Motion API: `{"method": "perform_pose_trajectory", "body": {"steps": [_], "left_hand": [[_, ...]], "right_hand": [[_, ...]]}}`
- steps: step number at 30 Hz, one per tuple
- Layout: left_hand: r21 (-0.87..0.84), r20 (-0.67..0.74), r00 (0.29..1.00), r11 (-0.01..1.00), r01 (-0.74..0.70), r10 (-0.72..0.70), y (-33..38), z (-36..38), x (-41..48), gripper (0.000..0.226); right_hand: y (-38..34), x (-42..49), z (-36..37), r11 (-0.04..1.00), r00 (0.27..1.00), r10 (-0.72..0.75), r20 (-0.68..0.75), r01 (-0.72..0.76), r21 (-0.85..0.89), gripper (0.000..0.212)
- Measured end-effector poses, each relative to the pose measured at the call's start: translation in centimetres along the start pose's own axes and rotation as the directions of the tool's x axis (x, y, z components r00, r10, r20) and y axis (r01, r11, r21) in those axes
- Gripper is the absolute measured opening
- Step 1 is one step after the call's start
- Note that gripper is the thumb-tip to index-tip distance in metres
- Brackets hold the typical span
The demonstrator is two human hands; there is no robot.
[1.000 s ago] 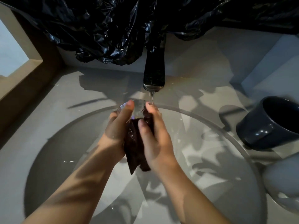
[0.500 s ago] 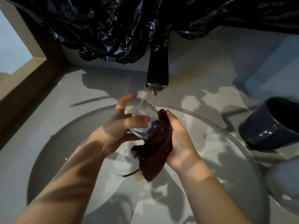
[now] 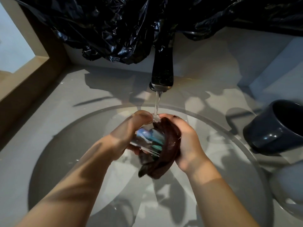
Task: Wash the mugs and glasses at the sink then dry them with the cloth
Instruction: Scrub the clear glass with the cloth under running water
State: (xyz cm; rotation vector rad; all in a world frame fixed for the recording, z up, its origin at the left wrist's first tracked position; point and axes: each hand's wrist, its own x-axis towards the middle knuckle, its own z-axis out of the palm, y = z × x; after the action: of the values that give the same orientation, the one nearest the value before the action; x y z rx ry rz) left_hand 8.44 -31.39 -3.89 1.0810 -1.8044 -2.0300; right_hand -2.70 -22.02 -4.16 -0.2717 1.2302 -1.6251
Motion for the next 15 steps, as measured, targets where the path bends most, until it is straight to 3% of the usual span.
{"method": "perform_pose_trajectory", "body": {"steps": [3, 6, 8, 10, 12, 13, 15], "left_hand": [[-0.075, -0.062, 0.998, 0.997, -0.029, 0.024, 0.0, 0.9, 0.0, 0.056], [-0.330, -0.183, 0.975, 0.942, 0.057, -0.123, 0.2, 2.8, 0.1, 0.033], [-0.512, -0.210, 0.952, 0.855, 0.085, -0.221, 0.1, 3.5, 0.4, 0.040], [-0.508, -0.244, 0.937, 0.856, 0.098, -0.252, -0.1, 3.9, 0.8, 0.055], [-0.336, -0.380, 0.910, 0.941, 0.031, -0.165, -0.6, 3.6, 1.1, 0.044], [-0.207, -0.442, 0.892, 0.978, -0.002, -0.091, -0.8, 3.3, 1.1, 0.035], [0.002, -0.436, 0.900, 1.000, -0.008, 0.008, -0.9, 2.8, 0.9, 0.035]], "right_hand": [[0.2, 0.2, 0.1, 0.959, 0.987, 0.163, 0.011, -0.161, 0.234, 0.037], [1.3, 0.9, 0.7, 0.959, 0.978, 0.091, -0.187, -0.035, 0.282, 0.047], [1.9, 0.9, 1.6, 0.987, 0.940, -0.026, -0.341, 0.078, 0.140, 0.046], [2.3, 0.5, 2.6, 0.977, 0.893, -0.212, -0.397, 0.177, -0.123, 0.035], [2.9, 0.0, 2.9, 0.836, 0.860, -0.426, -0.280, 0.256, -0.485, 0.045], [3.3, 0.0, 2.6, 0.737, 0.856, -0.476, -0.203, 0.262, -0.623, 0.048], [3.3, 0.1, 2.2, 0.526, 0.844, -0.530, -0.090, 0.244, -0.815, 0.044]]}}
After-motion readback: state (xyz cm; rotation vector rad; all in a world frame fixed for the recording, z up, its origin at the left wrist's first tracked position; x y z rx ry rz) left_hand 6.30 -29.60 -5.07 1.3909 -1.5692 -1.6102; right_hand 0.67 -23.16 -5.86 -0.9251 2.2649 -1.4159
